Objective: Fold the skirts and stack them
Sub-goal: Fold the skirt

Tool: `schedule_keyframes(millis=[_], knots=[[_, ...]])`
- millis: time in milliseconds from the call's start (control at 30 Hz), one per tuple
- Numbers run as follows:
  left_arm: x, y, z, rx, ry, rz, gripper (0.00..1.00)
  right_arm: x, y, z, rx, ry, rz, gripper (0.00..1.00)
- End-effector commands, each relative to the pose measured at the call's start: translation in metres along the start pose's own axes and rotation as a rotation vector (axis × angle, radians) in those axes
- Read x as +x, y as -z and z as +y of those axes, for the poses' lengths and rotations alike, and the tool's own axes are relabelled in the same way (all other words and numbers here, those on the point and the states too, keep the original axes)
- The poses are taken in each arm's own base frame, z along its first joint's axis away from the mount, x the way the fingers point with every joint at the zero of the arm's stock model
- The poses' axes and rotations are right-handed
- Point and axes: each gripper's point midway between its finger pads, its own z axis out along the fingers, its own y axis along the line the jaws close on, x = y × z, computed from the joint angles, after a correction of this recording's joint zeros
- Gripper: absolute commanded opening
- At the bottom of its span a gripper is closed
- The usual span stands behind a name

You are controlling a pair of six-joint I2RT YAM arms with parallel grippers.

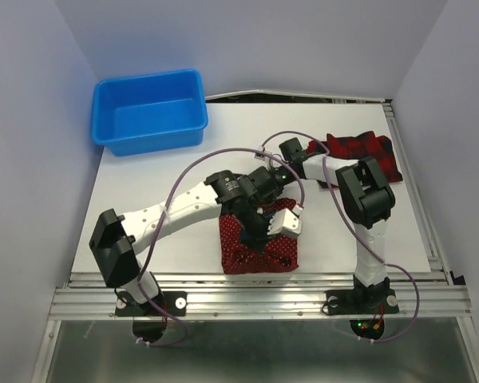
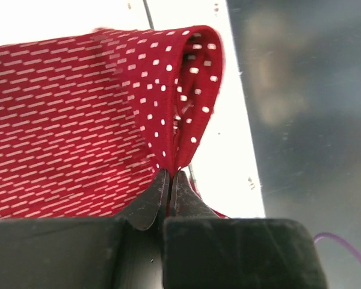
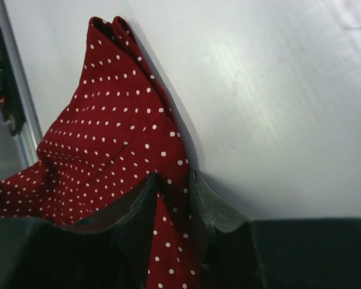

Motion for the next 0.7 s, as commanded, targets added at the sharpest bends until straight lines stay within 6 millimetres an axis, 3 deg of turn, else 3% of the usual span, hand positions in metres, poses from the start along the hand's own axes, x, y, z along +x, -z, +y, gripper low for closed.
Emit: schedule_keyframes(millis=[0, 233, 367, 667], knots=[[-0.003, 0.018, 0.018, 0.013, -0.03, 0.016, 0.0, 0.029, -0.009, 0.023, -0.07, -0.01, 0.066, 0.33], [0.002, 0.036, 0.081, -0.071, -0.051, 0.04, 0.0, 0.031, -0.009, 0.043, -0.13, -0.02, 0.07, 0.32], [0.017, 0.04, 0.118, -0.119, -0.023, 0.058, 0.0, 0.032, -0.011, 0.049, -0.152, -0.023, 0.075, 0.32], [0.03, 0.037, 0.168, -0.233, -0.024, 0.063, 0.0, 0.03, -0.013, 0.053, -0.187, -0.035, 0.074, 0.32]])
